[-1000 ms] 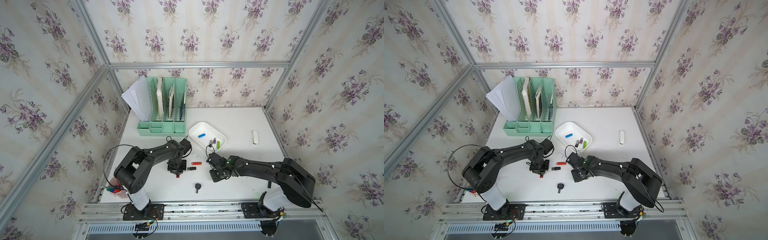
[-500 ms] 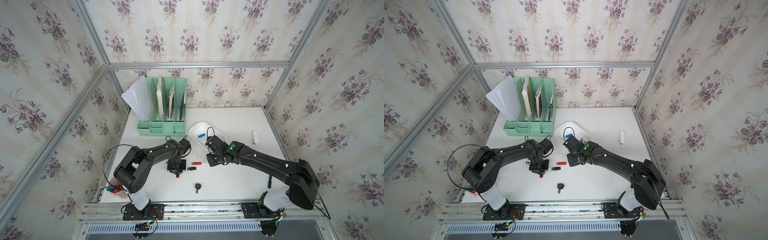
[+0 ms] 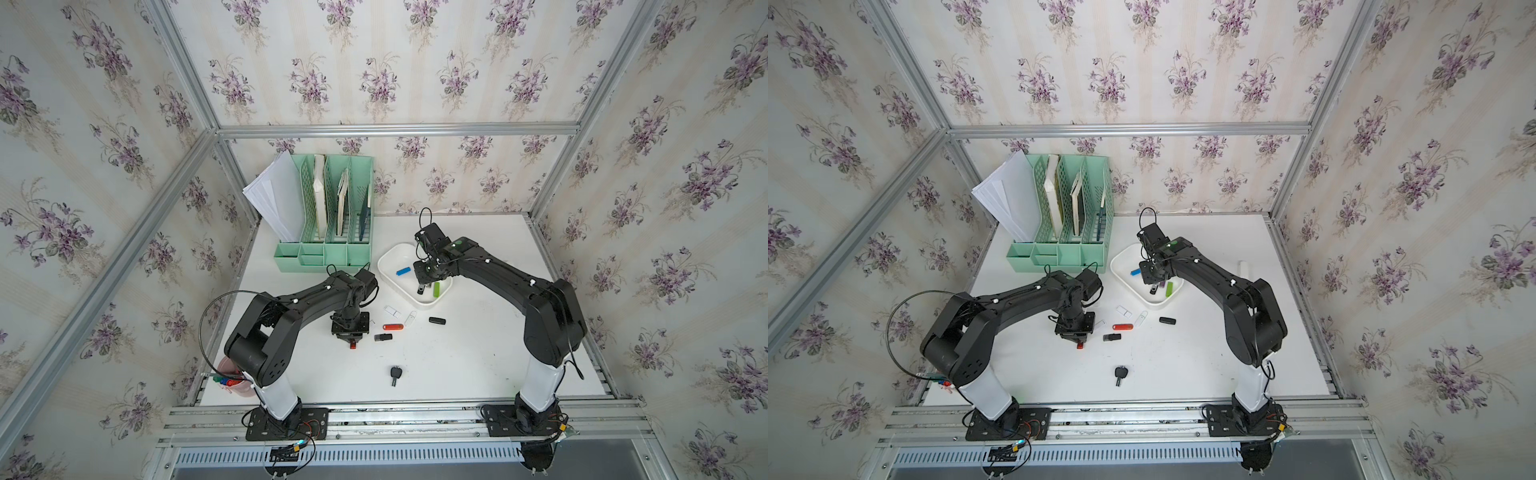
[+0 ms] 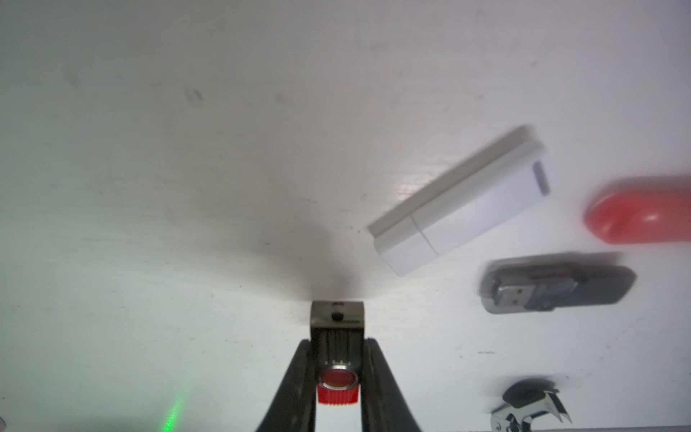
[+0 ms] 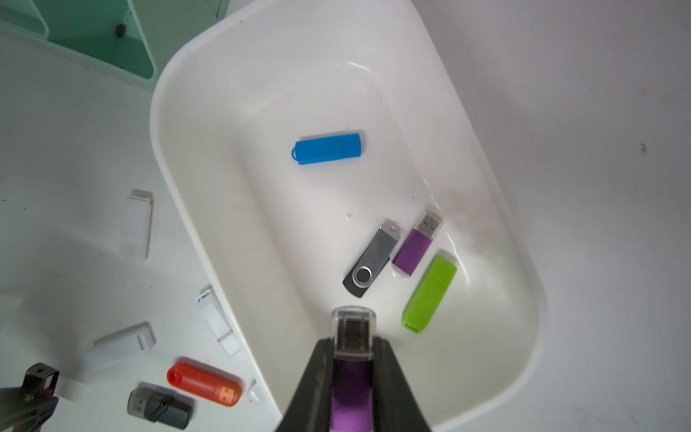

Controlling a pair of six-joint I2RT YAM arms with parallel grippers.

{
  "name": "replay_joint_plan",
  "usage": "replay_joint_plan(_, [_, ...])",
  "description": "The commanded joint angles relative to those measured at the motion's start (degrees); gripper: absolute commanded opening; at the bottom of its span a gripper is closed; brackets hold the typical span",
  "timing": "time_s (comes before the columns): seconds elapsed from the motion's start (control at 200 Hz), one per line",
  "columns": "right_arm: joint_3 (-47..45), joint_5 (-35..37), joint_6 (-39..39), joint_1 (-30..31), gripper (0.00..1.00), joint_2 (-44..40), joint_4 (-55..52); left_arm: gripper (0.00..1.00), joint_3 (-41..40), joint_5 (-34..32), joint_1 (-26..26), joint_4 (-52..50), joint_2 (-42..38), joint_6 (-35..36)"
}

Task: Put the usb flash drive into the storage box
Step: Place the USB flash in the storage box.

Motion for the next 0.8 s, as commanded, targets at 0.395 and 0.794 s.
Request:
replay_joint_plan(0.395, [13.6,3.3,-6.7,-2.1,0.18,16.9,3.5,0.22,5.8,0.4,1.7,-6.0,-2.1,2.6])
replay_joint_plan(0.794, [16.0,11.6,-9.2,-2.1,0.19,21.4,2.6,0.22,7.6,0.7,1.8,-6.7,-2.7,2.7])
